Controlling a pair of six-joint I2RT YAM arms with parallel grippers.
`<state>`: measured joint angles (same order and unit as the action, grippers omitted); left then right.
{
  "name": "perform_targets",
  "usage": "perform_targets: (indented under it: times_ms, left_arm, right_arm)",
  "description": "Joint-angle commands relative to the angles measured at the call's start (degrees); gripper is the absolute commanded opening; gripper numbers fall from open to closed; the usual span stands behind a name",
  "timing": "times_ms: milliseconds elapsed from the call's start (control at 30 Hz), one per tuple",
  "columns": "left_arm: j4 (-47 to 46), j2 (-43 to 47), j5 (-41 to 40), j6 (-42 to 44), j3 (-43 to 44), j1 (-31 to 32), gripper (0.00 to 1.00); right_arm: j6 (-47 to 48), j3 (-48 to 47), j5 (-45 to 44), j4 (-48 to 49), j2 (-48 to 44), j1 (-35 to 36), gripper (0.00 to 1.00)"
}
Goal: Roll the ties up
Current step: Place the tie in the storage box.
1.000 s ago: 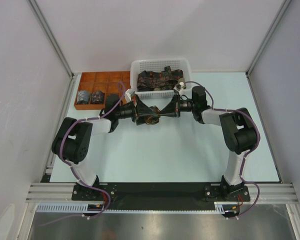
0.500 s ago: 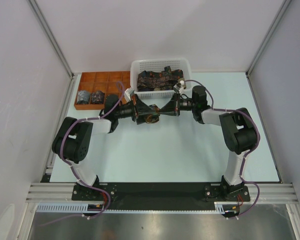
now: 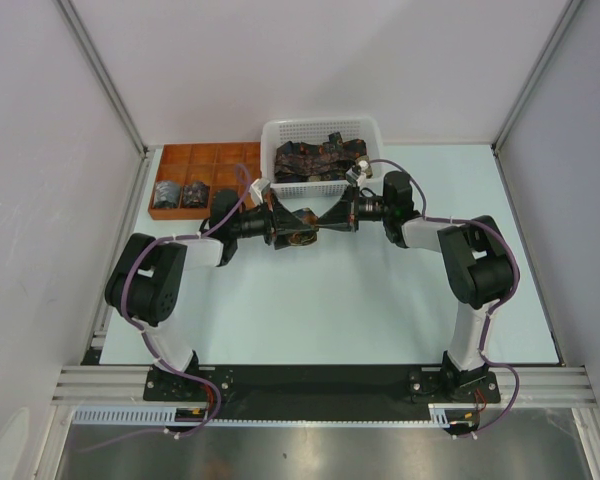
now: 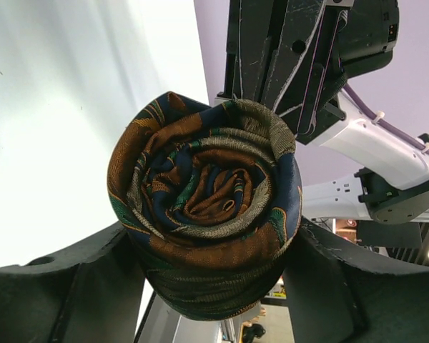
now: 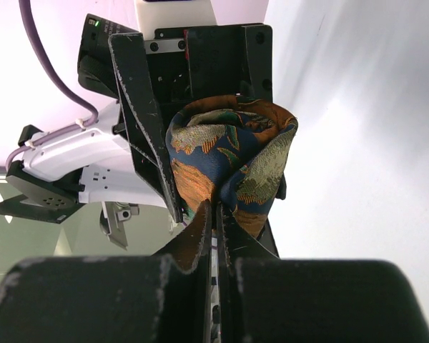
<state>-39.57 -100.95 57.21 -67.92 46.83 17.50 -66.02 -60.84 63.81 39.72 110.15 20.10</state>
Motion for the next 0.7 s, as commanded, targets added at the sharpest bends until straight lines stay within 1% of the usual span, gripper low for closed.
perform_targets:
  times_ms: [0, 67, 100, 133, 233, 300, 400, 467, 500, 567, 600, 667]
  left_arm:
    - [-3.05, 1.45, 0.10, 0.33, 1.34, 0.17, 0.66]
    - [-2.79, 1.63, -0.43, 0.42, 1.34, -0.01, 0.71]
    - [-2.70, 1.89, -0.96, 0.42, 1.34, -0.01, 0.75]
    - [-2.79, 1.98, -1.22, 0.25, 1.34, -0.01, 0.85]
    - [-3.31, 2.07, -2.19, -0.37, 1.34, -0.27, 0.91]
    - [-4.19, 2.07, -2.63, -1.33, 1.34, -0.27, 0.91]
    - [-5.51, 1.98, -2.72, -2.48, 1.16, -0.27, 0.90]
    - [-5.52, 1.89, -2.89, -2.65, 1.16, -0.27, 0.86]
    - [-5.69, 1.98, -2.72, -2.66, 1.07, -0.27, 0.79]
    - [-5.69, 1.98, -2.63, -2.74, 1.07, -0.27, 0.72]
    - [-5.78, 1.98, -2.72, -2.74, 0.98, -0.27, 0.66]
    - [-5.87, 1.98, -2.46, -2.66, 0.81, -0.27, 0.63]
  right_arm:
    - [1.41, -2.44, 0.26, 0.19, 0.51, 1.17, 0.00]
    - [1.94, -2.53, 0.44, -0.43, 0.51, 1.17, 0.00]
    - [2.03, -2.53, 0.35, -0.87, 0.59, 1.17, 0.00]
    - [2.21, -2.53, 0.35, -1.05, 0.59, 1.17, 0.00]
    - [2.56, -2.44, 0.35, -1.58, 0.51, 1.17, 0.00]
    - [2.74, -2.44, 0.44, -1.84, 0.42, 1.17, 0.00]
    - [2.74, -2.53, 0.35, -1.84, 0.51, 1.35, 0.00]
    - [2.74, -2.62, 0.26, -1.76, 0.42, 1.52, 0.00]
    - [2.82, -2.71, 0.26, -1.76, 0.51, 1.52, 0.00]
    - [2.83, -2.79, 0.17, -1.93, 0.59, 1.52, 0.00]
    - [2.83, -2.79, 0.17, -1.93, 0.68, 1.61, 0.00]
    - [2.74, -2.88, 0.00, -2.02, 0.77, 1.61, 0.00]
